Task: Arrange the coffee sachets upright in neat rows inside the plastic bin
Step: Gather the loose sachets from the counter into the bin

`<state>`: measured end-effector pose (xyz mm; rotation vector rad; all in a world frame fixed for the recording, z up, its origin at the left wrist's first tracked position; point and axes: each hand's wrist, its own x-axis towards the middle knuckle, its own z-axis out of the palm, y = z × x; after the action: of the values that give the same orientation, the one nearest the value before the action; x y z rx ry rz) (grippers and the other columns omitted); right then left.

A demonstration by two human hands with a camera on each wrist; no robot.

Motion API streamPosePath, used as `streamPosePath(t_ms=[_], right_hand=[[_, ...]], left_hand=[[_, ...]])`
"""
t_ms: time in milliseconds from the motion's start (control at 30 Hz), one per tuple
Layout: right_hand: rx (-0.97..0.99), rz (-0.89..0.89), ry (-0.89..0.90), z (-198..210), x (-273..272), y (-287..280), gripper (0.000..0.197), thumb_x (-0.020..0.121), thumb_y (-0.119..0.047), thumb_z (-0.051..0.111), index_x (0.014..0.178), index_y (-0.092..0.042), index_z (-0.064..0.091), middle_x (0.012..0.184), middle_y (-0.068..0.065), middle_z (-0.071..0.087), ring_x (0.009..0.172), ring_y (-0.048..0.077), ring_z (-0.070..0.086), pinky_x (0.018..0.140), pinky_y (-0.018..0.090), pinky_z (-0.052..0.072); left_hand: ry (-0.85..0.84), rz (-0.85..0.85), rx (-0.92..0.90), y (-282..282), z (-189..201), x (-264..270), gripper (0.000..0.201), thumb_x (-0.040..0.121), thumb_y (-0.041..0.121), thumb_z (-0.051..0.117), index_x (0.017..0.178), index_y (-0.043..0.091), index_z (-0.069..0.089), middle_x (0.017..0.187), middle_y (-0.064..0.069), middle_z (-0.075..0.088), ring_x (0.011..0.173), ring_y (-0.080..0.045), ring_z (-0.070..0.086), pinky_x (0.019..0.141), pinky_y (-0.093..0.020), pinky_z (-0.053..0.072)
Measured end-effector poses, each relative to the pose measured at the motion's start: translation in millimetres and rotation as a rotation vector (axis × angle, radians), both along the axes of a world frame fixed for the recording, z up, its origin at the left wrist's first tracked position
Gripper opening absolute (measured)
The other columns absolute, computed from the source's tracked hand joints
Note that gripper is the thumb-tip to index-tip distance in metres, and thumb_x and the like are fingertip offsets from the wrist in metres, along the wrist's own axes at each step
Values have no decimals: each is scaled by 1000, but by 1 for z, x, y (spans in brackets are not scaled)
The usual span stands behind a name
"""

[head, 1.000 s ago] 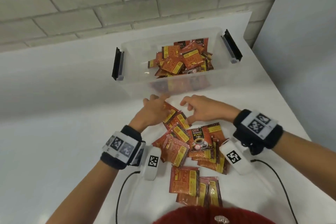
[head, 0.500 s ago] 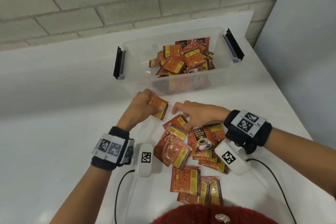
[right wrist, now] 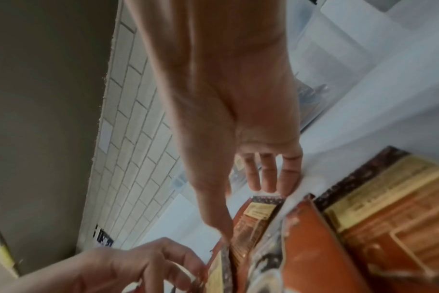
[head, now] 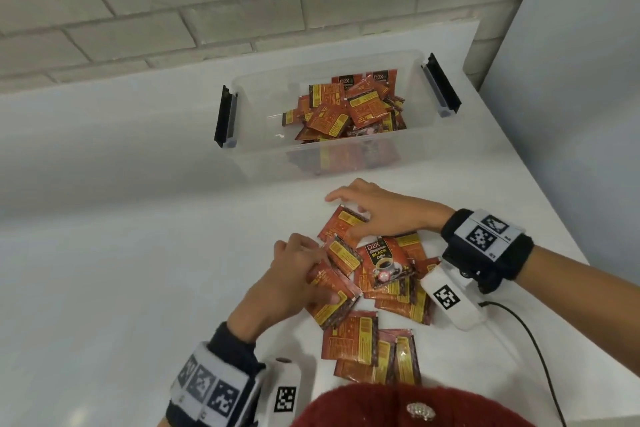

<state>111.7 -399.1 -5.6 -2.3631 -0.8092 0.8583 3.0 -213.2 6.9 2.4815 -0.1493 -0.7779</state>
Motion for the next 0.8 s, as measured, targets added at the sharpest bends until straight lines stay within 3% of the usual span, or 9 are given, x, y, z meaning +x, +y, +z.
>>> streamPosePath(t_ms=[67, 167, 267, 333, 467, 533, 633, 700, 800], right_hand=[[-99, 84, -44, -2, 1, 5, 65, 87, -37, 69, 142, -31, 37, 132, 3, 30, 125, 18, 26, 106, 37, 33], [-147, 91, -80, -2, 3, 12, 54, 81, -32, 75, 125, -21, 46, 124, 3, 31, 119, 18, 28, 97, 36, 38], [-127, 42, -76, -1, 4, 10, 45, 80, -29, 77, 104, -18, 41, 103, -4, 39, 100, 15, 37, 72, 27, 35], [-61, -54, -42, 6, 5, 2, 39, 83, -26, 74, 100, -19, 40, 95, -4, 50, 87, 16, 49, 62, 25, 36], [55, -204, 113, 30, 0, -27, 41, 85, -27, 72, 115, -20, 45, 111, 3, 64, 93, 19, 64, 77, 33, 54], [-1, -138, 199, 39, -12, -39, 60, 84, -33, 72, 132, -25, 38, 121, -1, 58, 102, 16, 62, 88, 32, 52], [-197, -11, 131, 35, -35, -44, 89, 82, -41, 72, 150, -22, 19, 136, 1, 39, 119, 16, 46, 100, 29, 41], [-257, -12, 91, 26, -51, -42, 99, 79, -43, 74, 152, -17, 12, 138, 1, 29, 123, 18, 40, 101, 30, 41], [-273, -36, 26, 16, -67, -38, 100, 73, -46, 79, 148, -14, 21, 130, 0, 25, 118, 16, 37, 99, 32, 42]], left_hand=[[-27, 4, 43, -7, -3, -3, 35, 82, 41, 71, 113, 33, 55, 127, 2, 33, 120, -18, 25, 105, -38, 35], [-36, 32, 51, -9, -6, -1, 43, 83, 40, 71, 122, 29, 55, 121, 1, 35, 119, -18, 31, 103, -40, 38], [-45, 67, -62, -6, -8, 1, 32, 82, 35, 73, 108, 31, 53, 113, 4, 35, 106, -11, 44, 86, -19, 49], [-56, 76, -105, -5, -8, 1, 30, 82, 32, 73, 101, 31, 50, 109, 6, 36, 93, -7, 48, 68, -5, 44], [-94, 103, -142, -1, -7, 4, 27, 81, 31, 75, 97, 26, 54, 103, 7, 39, 87, -5, 49, 65, -6, 41], [-125, 127, -166, 6, -3, 6, 26, 80, 30, 76, 94, 20, 57, 103, 5, 50, 85, -7, 54, 68, -14, 47], [-79, 176, -310, 18, 9, 5, 28, 78, 31, 78, 93, 18, 59, 93, 4, 68, 81, -10, 66, 77, -33, 56], [5, 130, -415, 21, 18, 0, 30, 77, 29, 79, 96, 19, 57, 95, 4, 71, 83, -12, 68, 74, -33, 57], [148, -45, -505, 18, 23, -11, 44, 81, 21, 76, 112, 34, 47, 103, 3, 71, 86, -14, 69, 73, -27, 56]])
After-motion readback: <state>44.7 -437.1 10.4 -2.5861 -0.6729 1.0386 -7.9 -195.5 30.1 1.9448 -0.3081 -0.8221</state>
